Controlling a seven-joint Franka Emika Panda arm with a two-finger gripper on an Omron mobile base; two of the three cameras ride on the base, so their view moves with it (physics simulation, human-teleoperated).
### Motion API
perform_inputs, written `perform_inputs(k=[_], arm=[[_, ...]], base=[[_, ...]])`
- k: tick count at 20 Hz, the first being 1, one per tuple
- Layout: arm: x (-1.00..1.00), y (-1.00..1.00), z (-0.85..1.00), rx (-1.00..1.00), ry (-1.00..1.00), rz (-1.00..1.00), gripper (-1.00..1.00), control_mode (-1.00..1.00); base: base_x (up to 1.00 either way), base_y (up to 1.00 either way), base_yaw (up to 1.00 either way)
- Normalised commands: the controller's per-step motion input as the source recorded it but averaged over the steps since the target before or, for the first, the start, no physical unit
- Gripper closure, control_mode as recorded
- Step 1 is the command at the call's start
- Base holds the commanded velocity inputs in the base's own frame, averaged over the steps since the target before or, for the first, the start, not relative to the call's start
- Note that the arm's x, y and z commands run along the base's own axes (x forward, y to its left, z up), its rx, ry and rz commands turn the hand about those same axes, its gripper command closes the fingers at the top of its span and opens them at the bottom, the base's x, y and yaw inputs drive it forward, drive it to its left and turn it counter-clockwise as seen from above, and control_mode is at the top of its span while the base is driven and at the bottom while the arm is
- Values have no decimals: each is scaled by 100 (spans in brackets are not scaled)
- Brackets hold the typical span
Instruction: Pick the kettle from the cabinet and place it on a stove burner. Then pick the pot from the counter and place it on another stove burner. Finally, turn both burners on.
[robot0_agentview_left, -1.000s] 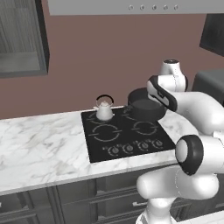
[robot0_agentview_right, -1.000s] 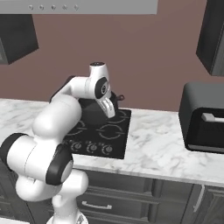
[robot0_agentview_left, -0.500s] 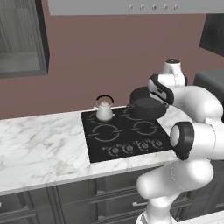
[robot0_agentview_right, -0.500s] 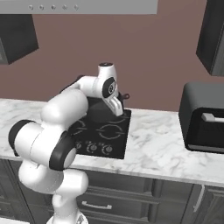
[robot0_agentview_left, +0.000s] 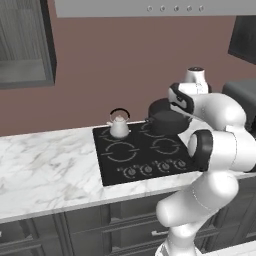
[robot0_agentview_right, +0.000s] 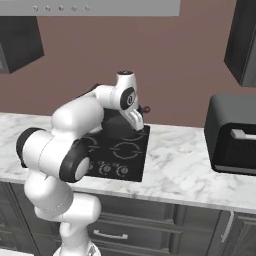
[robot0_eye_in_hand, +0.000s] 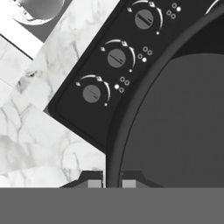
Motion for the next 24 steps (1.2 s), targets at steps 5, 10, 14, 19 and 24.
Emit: perform_inputs(k=[5, 10, 14, 19, 24], arm=[[14, 0, -19, 1, 3, 3, 100, -100], [19, 0, -20, 4, 0, 4, 100, -100], [29, 0, -17, 5, 0, 3, 100, -100], [30, 0, -16, 3, 1, 2, 100, -100], [26, 0, -8, 0, 5, 1, 100, -100]], base=[[0, 0, 0], [0, 0, 0], [0, 0, 0], [0, 0, 0], [0, 0, 0]])
